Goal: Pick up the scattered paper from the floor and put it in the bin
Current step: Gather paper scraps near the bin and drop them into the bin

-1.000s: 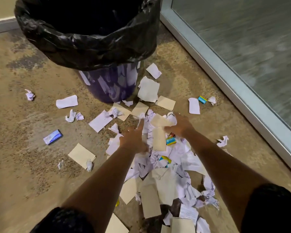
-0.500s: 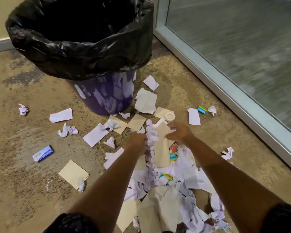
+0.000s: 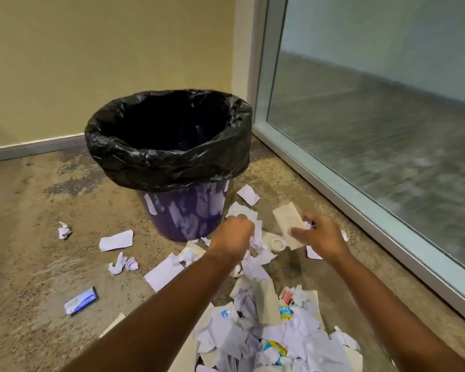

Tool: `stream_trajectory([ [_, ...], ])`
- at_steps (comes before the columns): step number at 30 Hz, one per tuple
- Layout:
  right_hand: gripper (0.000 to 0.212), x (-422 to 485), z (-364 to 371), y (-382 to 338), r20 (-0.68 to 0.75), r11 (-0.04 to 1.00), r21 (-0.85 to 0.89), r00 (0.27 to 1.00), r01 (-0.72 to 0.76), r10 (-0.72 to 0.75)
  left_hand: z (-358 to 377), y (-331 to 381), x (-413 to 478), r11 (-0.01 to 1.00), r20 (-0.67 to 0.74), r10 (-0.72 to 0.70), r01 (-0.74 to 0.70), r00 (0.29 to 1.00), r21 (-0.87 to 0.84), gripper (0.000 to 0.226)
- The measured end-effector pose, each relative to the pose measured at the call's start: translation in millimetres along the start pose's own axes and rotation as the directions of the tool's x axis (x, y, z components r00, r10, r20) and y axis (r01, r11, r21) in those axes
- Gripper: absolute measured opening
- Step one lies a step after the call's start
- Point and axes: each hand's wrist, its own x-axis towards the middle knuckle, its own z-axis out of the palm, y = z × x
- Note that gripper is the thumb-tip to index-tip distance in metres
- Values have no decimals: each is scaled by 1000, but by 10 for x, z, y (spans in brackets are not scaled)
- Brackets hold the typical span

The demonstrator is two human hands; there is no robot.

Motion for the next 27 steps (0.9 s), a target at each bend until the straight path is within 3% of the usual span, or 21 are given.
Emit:
stream_trajectory([
  [4,23,56,-214,-489,-323,980,85,935,182,-146,-500,94,-108,989,-329,150,-144,932,42,29],
  [7,24,123,-305,-1020,-531,932,111,814,344,-237,-961,83,-168,966,-622,236,-251,747,65,20],
  [10,24,200,-264,-1582,-638,858,163,716,487,-285,-1435,-73,-200,966,-808,180,-257,561,36,14],
  [12,24,293,-146,-1893,-633,838,168,708,519,-312,-1692,-244,-166,979,-859,34,-192,510,-76,15],
  [16,25,448,253,-2259,-470,843,113,776,525,-420,-1837,-722,10,939,-775,-309,50,551,-339,19],
  [19,26,514,555,-2317,-315,880,7,836,476,-449,-1714,-1011,105,804,-591,-516,113,620,-584,19],
  [21,29,535,703,-2299,-207,896,-51,873,441,-441,-1615,-1137,136,674,-467,-637,150,613,-723,22],
  [23,36,537,798,-2249,-110,905,-74,898,419,-425,-1522,-1206,151,608,-399,-694,192,599,-771,24],
  [27,43,468,827,-2126,-87,882,-75,878,465,-471,-1454,-1210,139,630,-426,-698,209,576,-748,27],
])
